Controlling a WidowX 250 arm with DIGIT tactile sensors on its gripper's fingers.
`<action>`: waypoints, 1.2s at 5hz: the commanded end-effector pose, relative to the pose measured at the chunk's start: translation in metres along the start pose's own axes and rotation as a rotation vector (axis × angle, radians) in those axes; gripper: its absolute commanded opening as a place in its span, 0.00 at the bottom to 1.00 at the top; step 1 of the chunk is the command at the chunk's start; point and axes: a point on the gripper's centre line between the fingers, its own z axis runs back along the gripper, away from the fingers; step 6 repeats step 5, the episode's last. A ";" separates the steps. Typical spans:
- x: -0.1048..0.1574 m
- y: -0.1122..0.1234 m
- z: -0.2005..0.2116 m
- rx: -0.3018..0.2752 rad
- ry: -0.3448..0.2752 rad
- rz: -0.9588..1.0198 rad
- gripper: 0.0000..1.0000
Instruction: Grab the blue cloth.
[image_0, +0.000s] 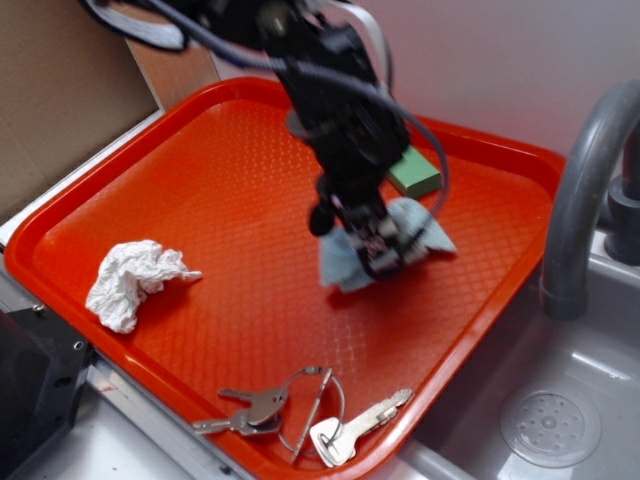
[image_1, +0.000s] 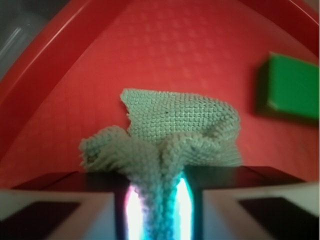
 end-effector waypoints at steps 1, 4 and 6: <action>-0.060 0.035 0.095 0.047 0.048 0.478 0.00; -0.091 0.038 0.112 0.145 0.095 0.927 0.00; -0.086 0.039 0.104 0.165 0.128 0.901 0.00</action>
